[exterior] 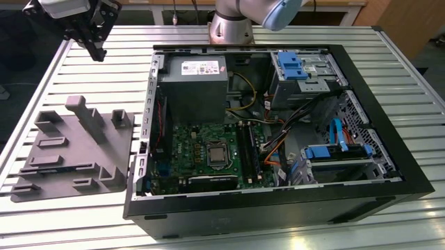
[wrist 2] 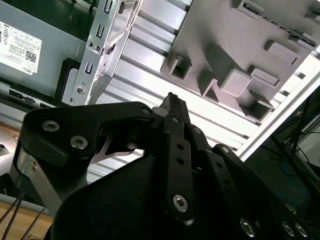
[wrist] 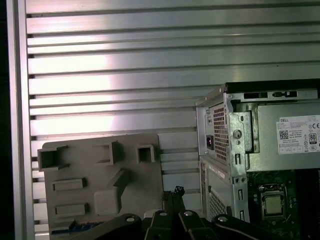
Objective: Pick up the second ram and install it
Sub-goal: 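Reach for the second ram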
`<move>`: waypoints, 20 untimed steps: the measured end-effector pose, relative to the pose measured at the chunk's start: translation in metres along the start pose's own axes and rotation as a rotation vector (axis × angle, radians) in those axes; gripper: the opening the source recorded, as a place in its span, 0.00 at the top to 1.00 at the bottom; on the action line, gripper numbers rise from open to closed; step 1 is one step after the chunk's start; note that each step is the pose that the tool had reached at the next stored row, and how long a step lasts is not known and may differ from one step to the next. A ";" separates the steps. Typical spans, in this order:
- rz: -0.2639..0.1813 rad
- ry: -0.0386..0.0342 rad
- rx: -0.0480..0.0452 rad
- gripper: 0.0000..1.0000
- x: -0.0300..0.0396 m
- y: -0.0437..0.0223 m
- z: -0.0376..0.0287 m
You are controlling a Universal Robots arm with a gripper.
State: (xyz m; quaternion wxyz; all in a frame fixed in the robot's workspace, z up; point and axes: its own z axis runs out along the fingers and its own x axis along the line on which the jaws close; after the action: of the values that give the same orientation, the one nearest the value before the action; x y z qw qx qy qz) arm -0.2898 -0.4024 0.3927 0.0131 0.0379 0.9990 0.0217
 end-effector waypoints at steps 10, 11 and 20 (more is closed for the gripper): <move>0.000 0.0001 0.0001 0.89 0.0086 -0.0011 -0.0002; 0.000 0.0000 0.0000 0.89 0.0095 -0.0012 -0.0002; 0.000 0.0000 0.0001 0.89 0.0175 -0.0021 -0.0002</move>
State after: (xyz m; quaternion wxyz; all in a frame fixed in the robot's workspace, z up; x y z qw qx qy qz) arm -0.3074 -0.4031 0.3924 0.0131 0.0378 0.9990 0.0217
